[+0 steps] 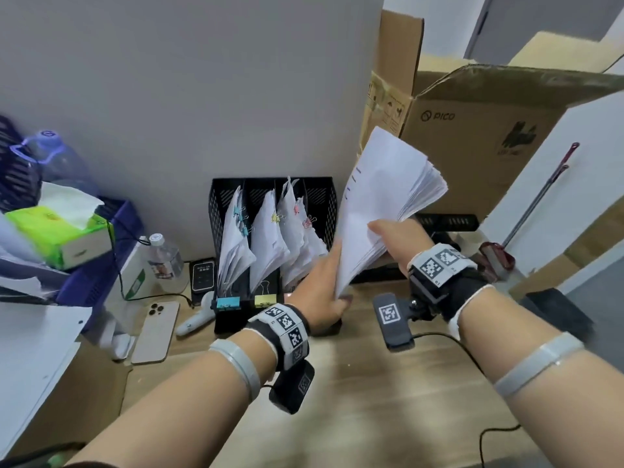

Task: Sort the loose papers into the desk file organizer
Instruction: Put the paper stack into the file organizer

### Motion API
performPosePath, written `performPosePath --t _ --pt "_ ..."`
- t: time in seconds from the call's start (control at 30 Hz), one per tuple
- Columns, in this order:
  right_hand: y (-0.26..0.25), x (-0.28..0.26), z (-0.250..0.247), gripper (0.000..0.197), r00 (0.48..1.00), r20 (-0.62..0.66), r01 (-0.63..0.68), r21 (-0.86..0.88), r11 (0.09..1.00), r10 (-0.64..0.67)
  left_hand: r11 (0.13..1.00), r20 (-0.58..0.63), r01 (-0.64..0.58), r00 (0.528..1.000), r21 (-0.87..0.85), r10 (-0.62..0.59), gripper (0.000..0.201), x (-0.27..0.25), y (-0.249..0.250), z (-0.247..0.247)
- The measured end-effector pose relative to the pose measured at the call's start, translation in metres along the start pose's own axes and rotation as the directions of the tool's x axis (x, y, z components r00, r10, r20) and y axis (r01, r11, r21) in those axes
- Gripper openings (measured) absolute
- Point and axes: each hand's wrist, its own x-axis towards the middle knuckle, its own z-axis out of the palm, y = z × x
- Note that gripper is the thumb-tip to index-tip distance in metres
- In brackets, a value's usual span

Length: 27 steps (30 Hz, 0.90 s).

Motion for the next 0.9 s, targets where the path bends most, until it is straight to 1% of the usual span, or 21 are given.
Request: performPosePath --t 0.07,0.17,0.27,0.33,0.4,0.43,0.47,0.53,0.57,0.6,0.63,0.7,0.8,0.87,0.9 --pt "0.004 0.007 -0.011 0.045 1.0 0.007 -0.015 -0.002 1.0 0.015 0.994 0.098 0.099 0.991 -0.042 -0.095 0.108 0.003 -0.016 0.01" --pt "0.009 0.016 -0.024 0.034 0.997 0.069 -0.033 0.0 0.999 0.033 0.976 0.202 0.213 0.959 -0.038 -0.201 0.124 0.006 -0.023 0.015" --pt "0.014 0.033 -0.029 0.035 0.993 0.112 -0.029 -0.032 0.999 0.032 0.961 0.318 0.266 0.92 -0.075 -0.23 0.119 0.015 -0.021 0.012" --pt "0.015 0.045 -0.028 0.038 0.992 0.126 -0.018 -0.077 0.997 0.027 0.961 0.34 0.277 0.904 -0.004 -0.259 0.121 0.024 -0.027 0.012" --pt "0.013 0.055 -0.026 0.044 0.989 0.142 -0.023 -0.108 0.994 0.038 0.95 0.307 0.294 0.899 0.101 -0.311 0.122 0.033 -0.038 0.011" --pt "0.011 0.061 -0.025 0.045 0.986 0.16 -0.021 -0.122 0.992 0.04 0.937 0.263 0.32 0.9 0.139 -0.347 0.119 0.038 -0.044 0.011" --pt "0.009 0.066 -0.024 0.044 0.983 0.18 -0.018 -0.132 0.991 0.042 0.928 0.204 0.345 0.907 0.14 -0.368 0.114 0.041 -0.047 0.009" --pt "0.008 0.077 -0.021 0.041 0.977 0.21 -0.011 -0.149 0.989 0.043 0.928 0.064 0.37 0.926 0.045 -0.372 0.102 0.046 -0.051 0.006" --pt "0.006 0.083 -0.019 0.039 0.975 0.221 0.002 -0.161 0.987 0.034 0.921 0.024 0.387 0.922 -0.029 -0.387 0.097 0.049 -0.051 0.005" --pt "0.004 0.087 -0.016 0.037 0.972 0.234 0.016 -0.173 0.985 0.026 0.903 0.014 0.419 0.908 -0.095 -0.42 0.094 0.051 -0.049 0.004" --pt "0.002 0.091 -0.011 0.034 0.969 0.245 0.027 -0.189 0.982 0.02 0.871 0.037 0.467 0.883 -0.156 -0.467 0.093 0.052 -0.047 0.004" --pt "-0.002 0.097 -0.002 0.033 0.963 0.269 0.034 -0.22 0.975 0.027 0.815 0.082 0.507 0.859 -0.279 -0.506 0.085 0.056 -0.046 0.006" --pt "-0.002 0.104 0.007 0.039 0.956 0.292 0.043 -0.239 0.97 0.03 0.833 0.068 0.463 0.882 -0.302 -0.466 0.073 0.063 -0.046 0.009" --pt "0.001 0.107 0.009 0.04 0.954 0.297 0.053 -0.267 0.962 0.03 0.806 0.066 0.476 0.872 -0.351 -0.486 0.069 0.068 -0.048 0.012" --pt "0.003 0.11 0.01 0.04 0.952 0.303 0.057 -0.283 0.958 0.033 0.783 0.06 0.491 0.859 -0.382 -0.509 0.064 0.07 -0.047 0.013"
